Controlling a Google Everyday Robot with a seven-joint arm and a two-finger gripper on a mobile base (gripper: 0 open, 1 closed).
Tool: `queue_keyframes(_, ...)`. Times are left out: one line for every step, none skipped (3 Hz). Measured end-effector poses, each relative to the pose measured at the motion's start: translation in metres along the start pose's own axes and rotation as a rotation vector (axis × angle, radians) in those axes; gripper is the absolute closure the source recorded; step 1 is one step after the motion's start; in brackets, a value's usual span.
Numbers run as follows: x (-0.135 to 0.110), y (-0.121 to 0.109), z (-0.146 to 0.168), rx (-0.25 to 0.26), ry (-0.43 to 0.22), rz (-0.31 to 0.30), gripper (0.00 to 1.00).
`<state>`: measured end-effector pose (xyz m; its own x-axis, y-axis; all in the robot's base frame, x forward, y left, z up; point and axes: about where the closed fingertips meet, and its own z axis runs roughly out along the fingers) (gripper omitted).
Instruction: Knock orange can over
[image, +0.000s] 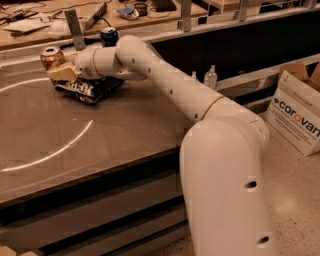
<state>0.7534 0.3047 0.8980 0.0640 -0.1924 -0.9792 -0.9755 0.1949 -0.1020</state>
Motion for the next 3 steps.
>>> queue_keyframes(-0.047, 0.007, -0.057, 0.005, -0.075, -0.134, 1.00)
queue_keyframes(-0.074, 0.019, -0.126, 0.049, -0.131, -0.260, 1.00)
queue_keyframes(-0.065, 0.034, -0.172, 0.015, -0.036, -0.405, 1.00)
